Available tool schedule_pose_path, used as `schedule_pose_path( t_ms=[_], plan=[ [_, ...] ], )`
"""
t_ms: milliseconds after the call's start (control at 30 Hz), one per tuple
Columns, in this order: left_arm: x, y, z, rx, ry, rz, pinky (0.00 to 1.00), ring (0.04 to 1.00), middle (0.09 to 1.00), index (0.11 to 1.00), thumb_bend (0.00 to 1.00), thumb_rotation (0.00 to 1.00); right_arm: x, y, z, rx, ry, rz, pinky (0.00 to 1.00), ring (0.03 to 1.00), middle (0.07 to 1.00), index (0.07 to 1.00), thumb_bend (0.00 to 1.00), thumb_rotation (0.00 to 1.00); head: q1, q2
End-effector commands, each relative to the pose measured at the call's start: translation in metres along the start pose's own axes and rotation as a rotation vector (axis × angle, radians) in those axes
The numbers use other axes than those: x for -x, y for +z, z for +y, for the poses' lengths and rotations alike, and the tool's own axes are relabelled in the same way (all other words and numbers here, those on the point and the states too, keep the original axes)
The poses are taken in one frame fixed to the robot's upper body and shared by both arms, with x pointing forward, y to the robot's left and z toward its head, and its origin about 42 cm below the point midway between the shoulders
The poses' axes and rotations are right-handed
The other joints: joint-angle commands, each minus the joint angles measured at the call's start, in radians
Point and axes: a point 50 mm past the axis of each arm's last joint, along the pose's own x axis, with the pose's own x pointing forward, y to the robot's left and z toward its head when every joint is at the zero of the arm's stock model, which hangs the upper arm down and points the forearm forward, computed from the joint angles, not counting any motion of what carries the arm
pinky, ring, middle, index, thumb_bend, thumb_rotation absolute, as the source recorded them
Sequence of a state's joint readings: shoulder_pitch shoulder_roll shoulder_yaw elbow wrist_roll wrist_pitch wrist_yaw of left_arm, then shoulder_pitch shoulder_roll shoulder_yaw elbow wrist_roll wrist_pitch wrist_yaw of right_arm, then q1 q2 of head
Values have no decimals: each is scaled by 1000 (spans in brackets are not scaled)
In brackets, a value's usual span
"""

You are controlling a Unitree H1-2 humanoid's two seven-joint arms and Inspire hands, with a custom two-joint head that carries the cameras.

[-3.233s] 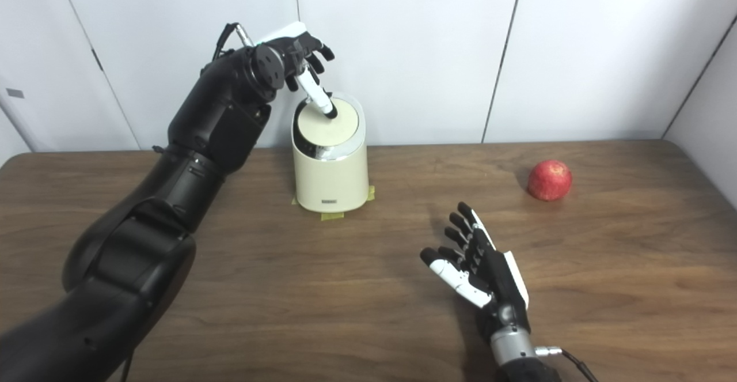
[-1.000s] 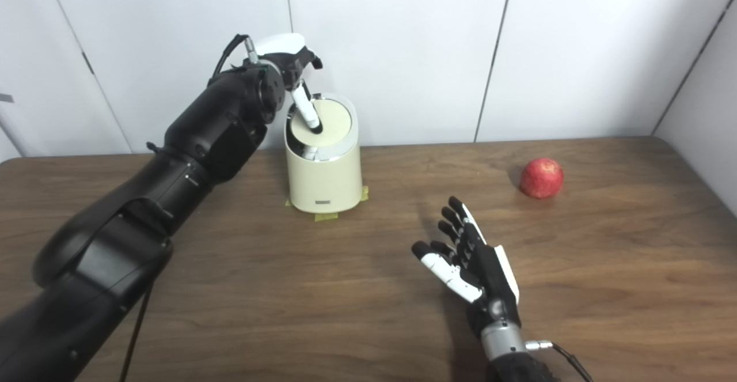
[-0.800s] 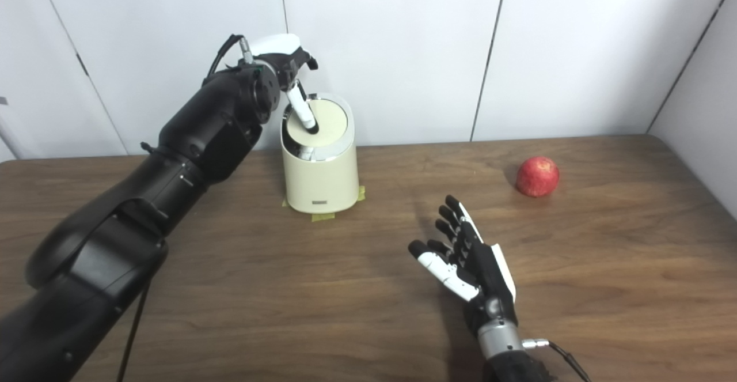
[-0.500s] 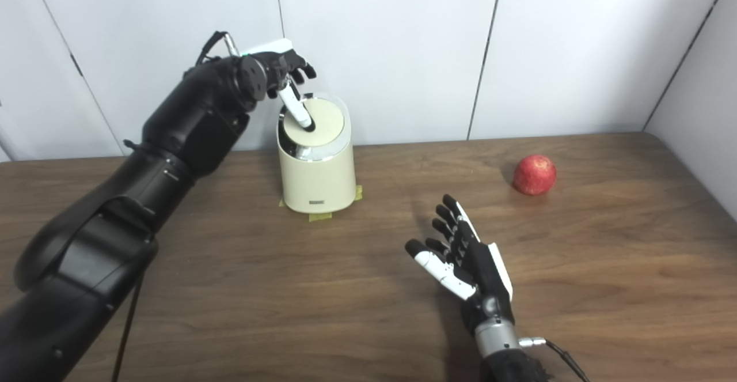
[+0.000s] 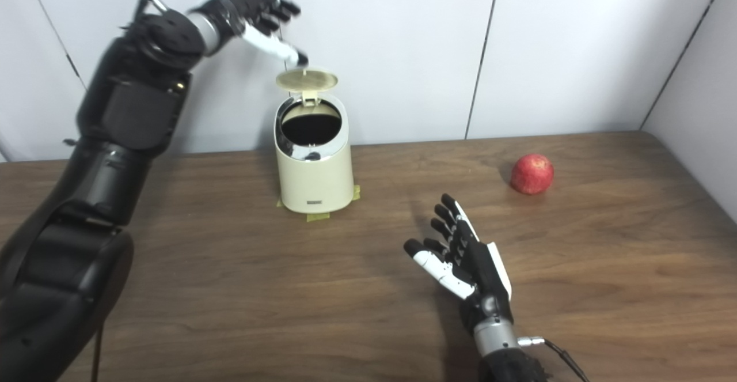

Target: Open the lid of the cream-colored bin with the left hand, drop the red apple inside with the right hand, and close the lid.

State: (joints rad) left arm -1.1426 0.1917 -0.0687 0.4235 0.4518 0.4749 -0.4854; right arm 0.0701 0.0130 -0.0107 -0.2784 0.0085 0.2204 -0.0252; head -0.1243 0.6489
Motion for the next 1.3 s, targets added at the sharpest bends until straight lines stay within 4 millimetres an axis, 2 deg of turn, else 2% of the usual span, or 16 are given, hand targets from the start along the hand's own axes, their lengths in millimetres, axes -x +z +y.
schedule_pose_path(
  t_ms=[0, 100, 167, 267, 400, 467, 567, 700, 867, 933, 1033, 1133, 1200, 1267],
  plan=[
    [13, 14, 18, 109, 71, -110, 807, 895, 912, 850, 644, 106, -5, 19, 1, 4, 10, -85, 791, 909, 931, 933, 618, 392, 1, 3],
    [26, -4, 15, 269, 92, -157, 852, 889, 911, 870, 582, 142, -5, 20, -1, 3, 11, -82, 792, 910, 931, 935, 625, 400, 7, 5],
    [31, -16, 13, 359, 108, -172, 841, 873, 889, 858, 542, 212, -4, 20, -2, -2, 11, -82, 788, 904, 930, 935, 620, 389, 13, 7],
    [39, -34, 10, 482, 126, -189, 828, 875, 905, 846, 508, 263, -5, 20, -4, 10, 13, -82, 786, 901, 930, 937, 616, 387, 18, 8],
    [55, -57, 4, 614, 188, -203, 827, 890, 914, 873, 445, 394, -5, 20, -6, -8, 19, -80, 798, 909, 936, 941, 623, 393, 20, 8],
    [65, -68, -2, 668, 229, -204, 837, 877, 891, 848, 443, 389, -6, 20, -7, -19, 19, -78, 802, 914, 940, 942, 621, 381, 21, 7],
    [84, -89, -9, 706, 250, -202, 876, 908, 919, 897, 400, 552, -7, 20, -9, -19, 19, -81, 799, 915, 941, 943, 609, 374, 22, 4],
    [105, -107, -18, 724, 275, -191, 892, 925, 935, 918, 407, 612, -7, 22, -11, -33, 21, -86, 805, 921, 945, 939, 612, 368, 24, 3],
    [132, -132, -38, 694, 283, -142, 913, 925, 925, 916, 419, 707, -6, 26, -13, -32, 9, -98, 812, 914, 936, 928, 597, 406, 27, -1],
    [142, -141, -48, 686, 277, -134, 921, 930, 928, 919, 415, 715, -6, 28, -14, -45, 7, -109, 814, 914, 936, 927, 596, 412, 27, -1],
    [155, -154, -63, 688, 261, -120, 929, 947, 942, 935, 451, 675, -6, 31, -15, -65, 4, -128, 829, 917, 939, 920, 599, 411, 30, 0],
    [168, -169, -77, 707, 255, -100, 953, 962, 965, 952, 485, 702, -7, 36, -16, -79, 2, -149, 861, 922, 943, 918, 629, 417, 29, 1],
    [177, -180, -87, 725, 257, -90, 955, 970, 979, 971, 531, 705, -8, 40, -18, -72, -1, -171, 878, 919, 935, 913, 587, 400, 29, 1],
    [185, -190, -96, 758, 270, -74, 973, 973, 981, 976, 541, 707, -11, 43, -22, -66, -7, -192, 882, 916, 933, 910, 588, 401, 31, 2]
  ],
)
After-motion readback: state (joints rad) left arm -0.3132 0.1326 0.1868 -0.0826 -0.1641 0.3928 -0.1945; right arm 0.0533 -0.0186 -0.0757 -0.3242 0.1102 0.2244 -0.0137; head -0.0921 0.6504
